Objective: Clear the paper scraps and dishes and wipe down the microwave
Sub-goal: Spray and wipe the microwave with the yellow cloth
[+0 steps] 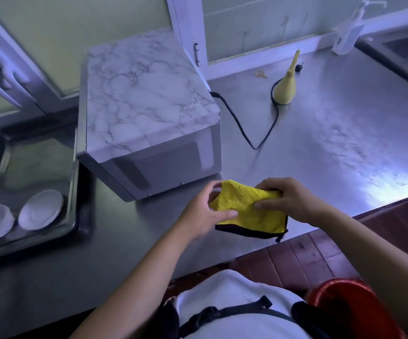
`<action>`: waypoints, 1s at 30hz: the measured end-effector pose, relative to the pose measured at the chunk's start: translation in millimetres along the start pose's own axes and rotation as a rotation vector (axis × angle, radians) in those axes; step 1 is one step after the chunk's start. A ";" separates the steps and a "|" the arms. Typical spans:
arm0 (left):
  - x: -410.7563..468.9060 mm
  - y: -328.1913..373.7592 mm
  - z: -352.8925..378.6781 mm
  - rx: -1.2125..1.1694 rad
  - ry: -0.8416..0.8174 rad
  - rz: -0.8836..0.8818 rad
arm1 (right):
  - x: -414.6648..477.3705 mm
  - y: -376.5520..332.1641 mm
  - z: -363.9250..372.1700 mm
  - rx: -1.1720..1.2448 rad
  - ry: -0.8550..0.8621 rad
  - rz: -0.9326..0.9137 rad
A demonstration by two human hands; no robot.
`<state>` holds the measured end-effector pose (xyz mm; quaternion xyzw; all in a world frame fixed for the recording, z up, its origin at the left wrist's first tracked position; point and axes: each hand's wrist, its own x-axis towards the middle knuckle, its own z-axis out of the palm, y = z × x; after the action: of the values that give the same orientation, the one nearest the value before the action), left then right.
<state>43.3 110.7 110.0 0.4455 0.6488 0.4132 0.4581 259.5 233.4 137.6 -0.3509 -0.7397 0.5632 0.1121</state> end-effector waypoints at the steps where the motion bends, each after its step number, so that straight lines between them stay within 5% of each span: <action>1: -0.6 -2.4 -5.6 -0.081 0.003 -0.036 | 0.1 1.8 7.0 0.062 0.042 0.036; 9: -19.2 -14.8 -51.6 -0.138 0.069 -0.196 | 9.6 4.4 125.2 0.027 0.428 0.300; 11: -24.2 -7.2 -68.4 -0.083 0.121 -0.195 | 8.1 -12.9 152.8 0.214 0.269 0.281; 15: -30.7 13.8 -107.8 -0.249 0.137 -0.213 | 7.1 -48.0 202.0 0.157 0.070 -0.019; 21: -40.0 53.2 -142.4 -0.363 -0.234 -0.153 | 25.7 -89.9 239.4 0.274 0.745 -0.074; 24: -40.7 64.2 -152.7 -0.205 -0.386 -0.076 | 32.1 -88.0 245.4 0.686 0.849 0.080; 27: -25.3 74.4 -180.5 0.026 -0.188 0.158 | 30.0 -82.4 251.9 0.904 1.007 0.333; 30: 7.9 90.6 -234.6 0.264 0.035 0.414 | 33.0 -94.4 225.8 0.989 1.093 0.326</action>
<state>-165.9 111.9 249.8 0.6177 0.5998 0.4174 0.2904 71.7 73.1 139.3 -0.5943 -0.1783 0.5846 0.5227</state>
